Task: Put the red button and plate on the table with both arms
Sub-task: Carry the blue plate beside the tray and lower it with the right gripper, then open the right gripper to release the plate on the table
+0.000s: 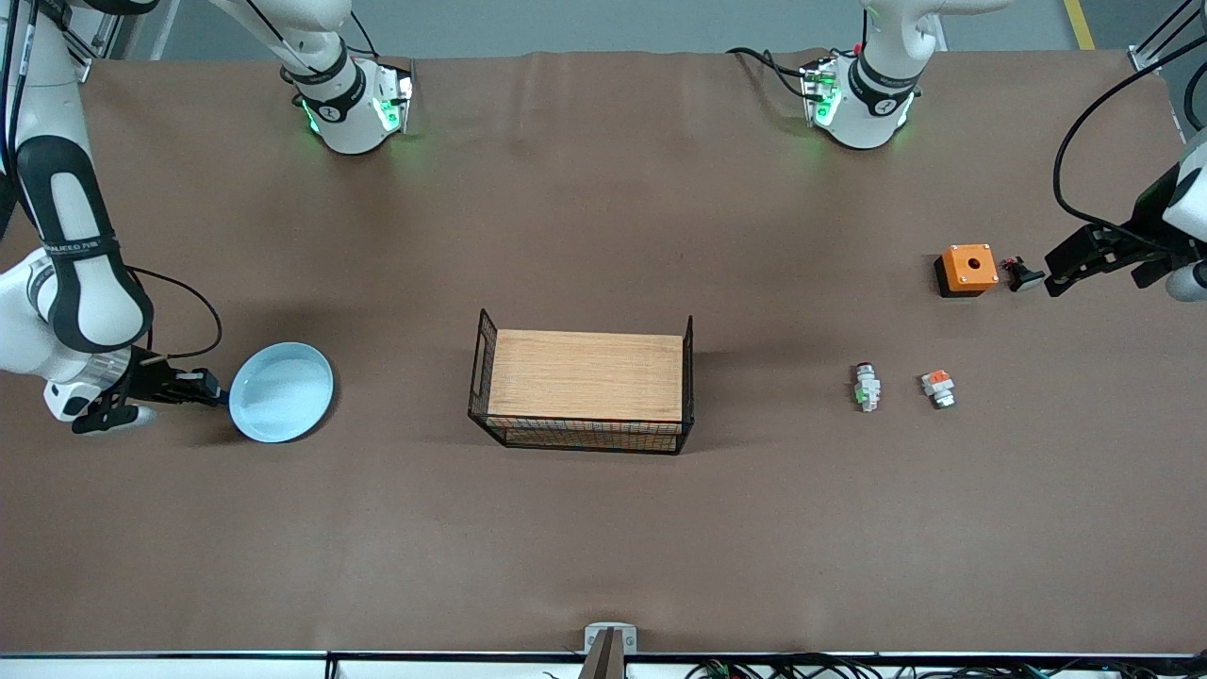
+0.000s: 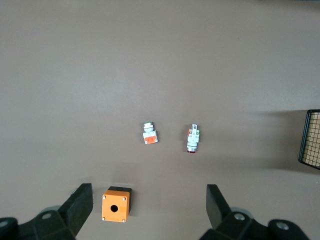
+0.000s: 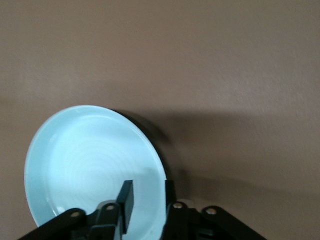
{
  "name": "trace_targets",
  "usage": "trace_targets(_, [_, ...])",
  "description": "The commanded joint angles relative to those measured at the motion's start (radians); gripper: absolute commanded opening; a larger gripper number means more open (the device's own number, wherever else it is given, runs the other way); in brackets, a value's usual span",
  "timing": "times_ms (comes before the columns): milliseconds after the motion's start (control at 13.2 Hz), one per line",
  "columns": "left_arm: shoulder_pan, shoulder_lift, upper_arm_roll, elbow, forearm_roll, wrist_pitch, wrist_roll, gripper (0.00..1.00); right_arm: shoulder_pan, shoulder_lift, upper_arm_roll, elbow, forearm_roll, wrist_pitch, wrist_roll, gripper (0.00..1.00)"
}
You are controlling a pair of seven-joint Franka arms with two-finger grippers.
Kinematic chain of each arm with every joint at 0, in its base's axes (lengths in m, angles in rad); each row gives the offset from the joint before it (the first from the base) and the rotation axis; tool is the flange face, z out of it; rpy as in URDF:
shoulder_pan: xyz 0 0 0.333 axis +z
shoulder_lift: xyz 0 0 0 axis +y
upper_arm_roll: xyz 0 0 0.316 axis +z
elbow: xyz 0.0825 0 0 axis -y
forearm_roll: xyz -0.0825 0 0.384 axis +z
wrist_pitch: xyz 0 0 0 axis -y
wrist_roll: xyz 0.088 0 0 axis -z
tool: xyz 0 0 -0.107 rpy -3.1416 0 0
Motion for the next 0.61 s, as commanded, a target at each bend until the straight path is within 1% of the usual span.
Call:
trace_targets(0, [0.011, -0.002, -0.004, 0.036, -0.020, -0.023, 0.005, 1.00, 0.034, -0.048, -0.004, 0.009, 0.008, -0.017, 0.000, 1.00])
trace_targets(152, [0.009, -0.003, -0.006, 0.042, -0.035, -0.026, 0.001, 1.00, 0.054, -0.091, -0.007, 0.006, -0.009, -0.040, 0.039, 1.00])
trace_targets(228, [0.009, -0.003, -0.007, 0.053, -0.047, -0.030, -0.002, 1.00, 0.062, -0.117, -0.007, 0.009, -0.053, -0.078, 0.100, 1.00])
trace_targets(379, [0.010, -0.003, -0.004, 0.089, -0.047, -0.108, 0.008, 1.00, 0.095, -0.186, -0.004, 0.011, -0.189, -0.158, 0.275, 1.00])
trace_targets(455, [0.011, -0.005, -0.004, 0.096, -0.047, -0.146, 0.017, 1.00, 0.114, -0.223, -0.002, 0.012, -0.237, -0.198, 0.359, 1.00])
trace_targets(531, [0.011, -0.005, -0.006, 0.097, -0.047, -0.154, 0.015, 1.00, 0.135, -0.258, -0.001, 0.014, -0.256, -0.237, 0.412, 1.00])
